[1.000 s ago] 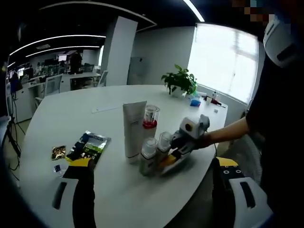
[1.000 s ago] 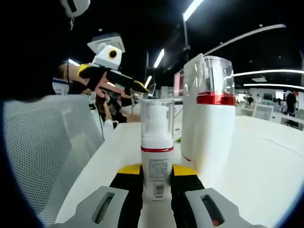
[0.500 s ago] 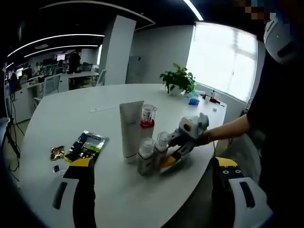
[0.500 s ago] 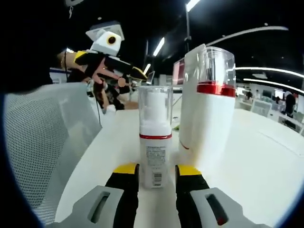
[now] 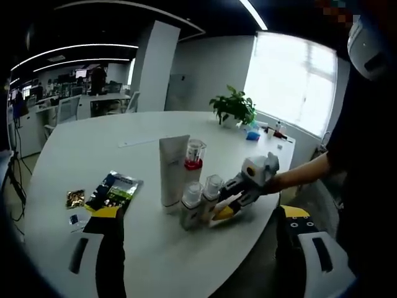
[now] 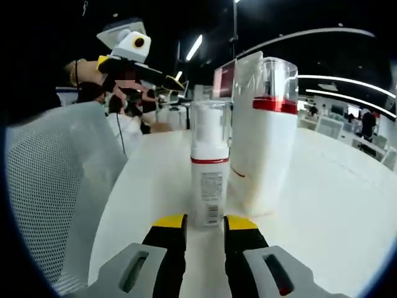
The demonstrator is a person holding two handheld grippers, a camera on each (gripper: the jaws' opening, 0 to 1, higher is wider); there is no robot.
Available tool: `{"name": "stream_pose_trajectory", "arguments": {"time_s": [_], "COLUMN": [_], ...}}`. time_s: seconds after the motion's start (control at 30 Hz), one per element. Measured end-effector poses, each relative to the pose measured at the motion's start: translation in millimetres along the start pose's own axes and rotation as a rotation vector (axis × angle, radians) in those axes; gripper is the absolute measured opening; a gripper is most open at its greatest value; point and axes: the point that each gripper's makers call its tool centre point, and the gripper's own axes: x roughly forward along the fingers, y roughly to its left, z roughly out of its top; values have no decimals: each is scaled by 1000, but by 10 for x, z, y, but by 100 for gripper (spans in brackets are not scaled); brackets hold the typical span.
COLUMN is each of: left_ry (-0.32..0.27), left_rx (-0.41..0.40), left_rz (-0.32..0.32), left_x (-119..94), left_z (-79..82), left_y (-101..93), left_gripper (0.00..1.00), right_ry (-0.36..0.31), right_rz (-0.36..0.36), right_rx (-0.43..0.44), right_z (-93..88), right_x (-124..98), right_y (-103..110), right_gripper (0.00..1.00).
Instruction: Arrange the skincare products in the storage area until every visible bottle or jar stands upright without overlapping.
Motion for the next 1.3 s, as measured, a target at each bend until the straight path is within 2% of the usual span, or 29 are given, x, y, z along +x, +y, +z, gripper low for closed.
{"name": "stream_pose_trajectory", "arguments": {"time_s": [0.17,0.37,0.57,0.77,0.97,1.3], "left_ry": [-1,10,9,14,17,19], "left_rx": [-8,-15,-16,-16,-19,-20], "left_rz": [10,19,21,14,16,15], "left_x": [-38,-73,-41,-59,-62,-69], "left_z": [-25,-73,-35,-77,-77,-71], "left_y": [42,63,25,109,101,112], "left_gripper": [95,95,95,94,94,94], "right_ry": [8,13,22,34,36,43], "right_rz": [-29,-24,1,41,74,88], "right_rx": [-12,-21,-49,-76,-85,-96], "right_z": [1,20,37,50,54,70], "right_x": [29,79,127,168,189,228], "right_y": [-97,-129,-111,-105,-112,-134], "right_gripper": [14,12,12,12,12,12]}}
